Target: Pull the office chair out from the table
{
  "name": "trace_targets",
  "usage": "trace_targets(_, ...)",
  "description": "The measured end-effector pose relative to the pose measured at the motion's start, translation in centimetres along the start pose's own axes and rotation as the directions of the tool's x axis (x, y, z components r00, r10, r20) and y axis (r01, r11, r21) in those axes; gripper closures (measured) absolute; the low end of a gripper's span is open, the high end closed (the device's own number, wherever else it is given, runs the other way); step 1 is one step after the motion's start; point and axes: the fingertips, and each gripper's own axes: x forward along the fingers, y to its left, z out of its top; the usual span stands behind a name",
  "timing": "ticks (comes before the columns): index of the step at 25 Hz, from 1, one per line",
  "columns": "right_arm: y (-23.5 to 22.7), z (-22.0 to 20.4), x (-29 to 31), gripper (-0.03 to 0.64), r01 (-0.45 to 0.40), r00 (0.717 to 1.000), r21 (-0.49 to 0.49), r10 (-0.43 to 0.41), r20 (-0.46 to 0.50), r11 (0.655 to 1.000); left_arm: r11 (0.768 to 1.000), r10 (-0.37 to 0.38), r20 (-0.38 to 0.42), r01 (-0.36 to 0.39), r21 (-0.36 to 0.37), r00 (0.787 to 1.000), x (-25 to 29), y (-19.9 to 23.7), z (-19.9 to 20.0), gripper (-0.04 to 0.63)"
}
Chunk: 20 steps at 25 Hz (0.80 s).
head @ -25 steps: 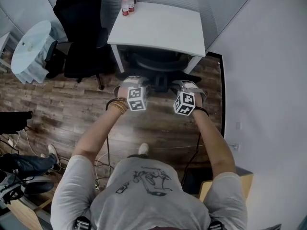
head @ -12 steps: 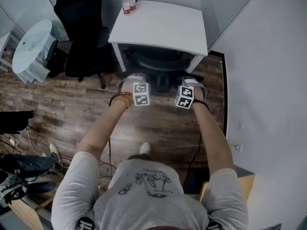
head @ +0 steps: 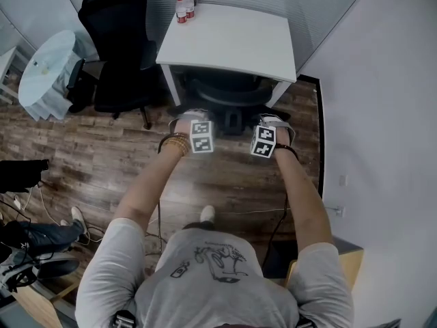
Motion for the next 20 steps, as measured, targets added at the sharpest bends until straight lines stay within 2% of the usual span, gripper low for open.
trace_targets(15,1.8,2.2,-1.1,0.52,-0.02,1.0,0.03,0.02,0.0,0.999,0.999,-0.033,-0.023,0.033,0.001,0.999,-1.3,-1.5,-1.4,0.508)
trace_targets(20,2.6,2.6,-1.3,0.52,-0.018,1.0,0.046,0.019,-0.005,0.999,1.0,-0.013,-0.041,0.012,-0.025,0.999,-1.5,-2.3,-1.7,0.508)
